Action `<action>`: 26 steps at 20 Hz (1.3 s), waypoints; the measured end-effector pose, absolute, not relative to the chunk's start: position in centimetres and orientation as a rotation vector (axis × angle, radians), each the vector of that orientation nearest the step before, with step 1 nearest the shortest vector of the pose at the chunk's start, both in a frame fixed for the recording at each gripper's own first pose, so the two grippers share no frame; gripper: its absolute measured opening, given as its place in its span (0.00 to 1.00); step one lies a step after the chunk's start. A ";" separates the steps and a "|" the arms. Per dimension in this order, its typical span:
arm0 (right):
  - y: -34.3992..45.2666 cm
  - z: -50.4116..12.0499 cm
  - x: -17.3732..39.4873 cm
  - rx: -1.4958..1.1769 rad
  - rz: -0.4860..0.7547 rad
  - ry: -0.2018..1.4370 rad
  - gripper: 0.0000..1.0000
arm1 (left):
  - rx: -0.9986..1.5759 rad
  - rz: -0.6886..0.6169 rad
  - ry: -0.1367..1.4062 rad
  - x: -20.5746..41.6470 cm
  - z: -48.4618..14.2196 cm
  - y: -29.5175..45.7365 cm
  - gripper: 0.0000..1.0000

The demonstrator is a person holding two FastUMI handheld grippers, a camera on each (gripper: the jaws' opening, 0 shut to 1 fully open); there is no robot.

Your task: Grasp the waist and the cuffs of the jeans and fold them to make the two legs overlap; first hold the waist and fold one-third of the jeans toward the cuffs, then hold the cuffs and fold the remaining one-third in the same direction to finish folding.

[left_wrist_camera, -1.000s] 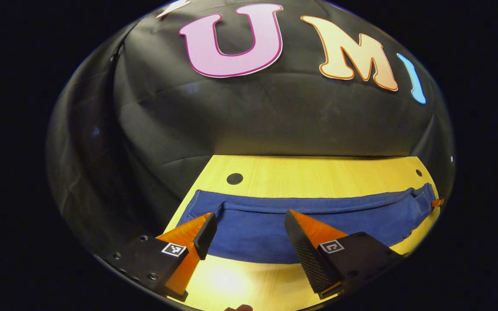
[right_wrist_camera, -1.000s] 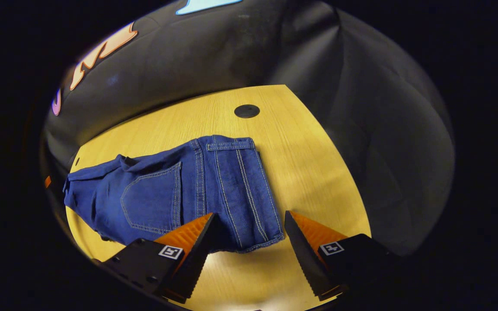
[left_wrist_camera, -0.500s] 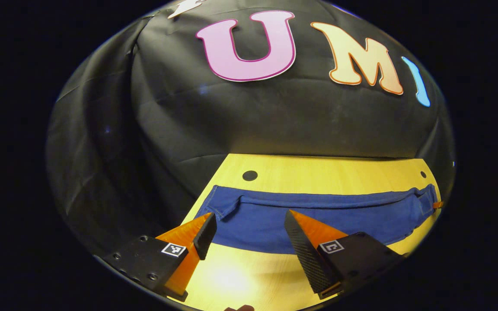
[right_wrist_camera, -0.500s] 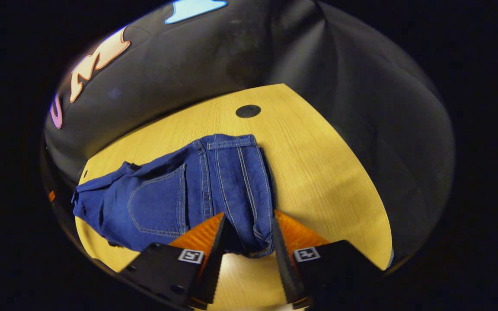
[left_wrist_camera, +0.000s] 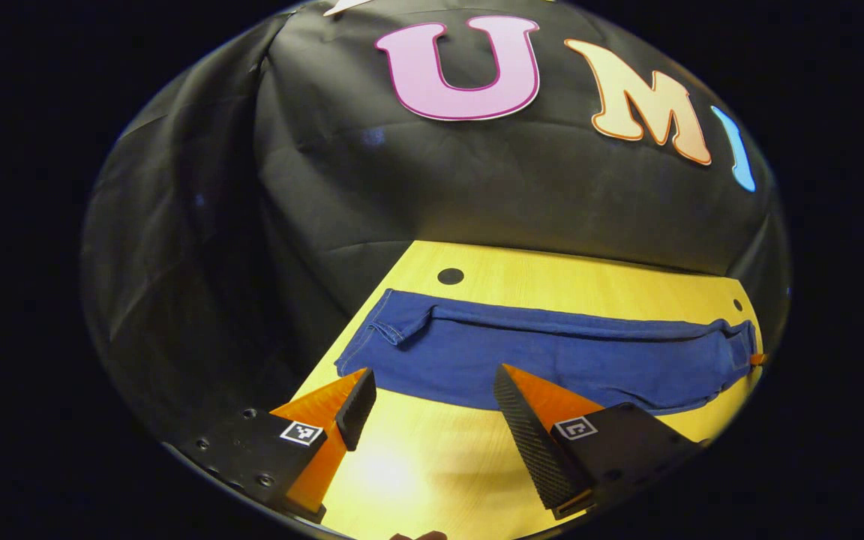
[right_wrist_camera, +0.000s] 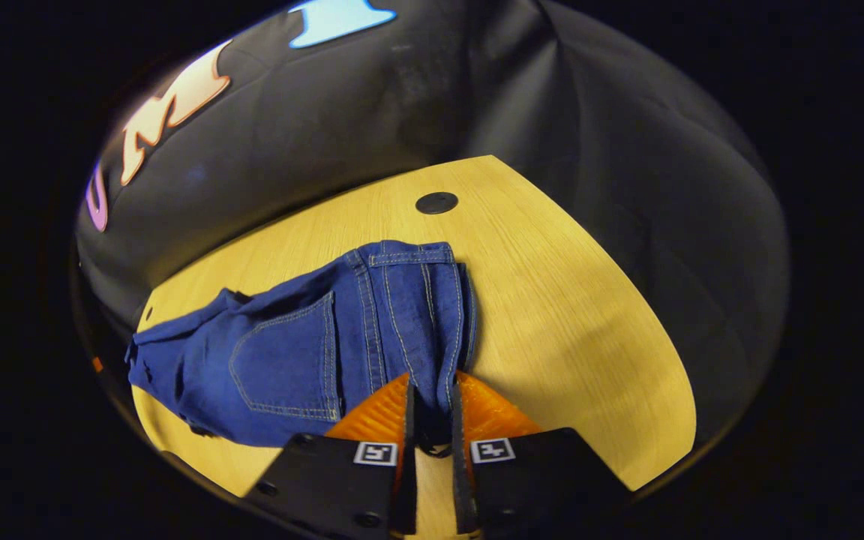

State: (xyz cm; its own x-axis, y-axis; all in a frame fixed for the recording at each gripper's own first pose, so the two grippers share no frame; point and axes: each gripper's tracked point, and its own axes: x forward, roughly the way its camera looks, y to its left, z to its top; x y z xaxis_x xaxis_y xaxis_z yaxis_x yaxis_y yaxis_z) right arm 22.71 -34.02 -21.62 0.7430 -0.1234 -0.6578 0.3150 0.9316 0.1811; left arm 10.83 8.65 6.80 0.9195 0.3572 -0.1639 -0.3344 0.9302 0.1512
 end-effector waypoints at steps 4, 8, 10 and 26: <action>-34.2 -20.2 22.8 0.254 -0.270 0.681 0.05 | 0.128 0.343 0.187 10.8 6.9 9.1 0.96; -32.3 -13.8 23.5 0.355 -0.238 0.509 0.03 | 0.145 0.298 0.182 11.4 7.0 9.3 0.96; -29.7 -10.3 23.7 0.381 -0.207 0.446 0.03 | 0.149 0.276 0.195 11.8 6.8 9.8 0.96; 9.2 -0.8 28.0 0.663 0.475 0.267 0.03 | 0.106 0.122 0.179 12.2 7.4 13.9 0.96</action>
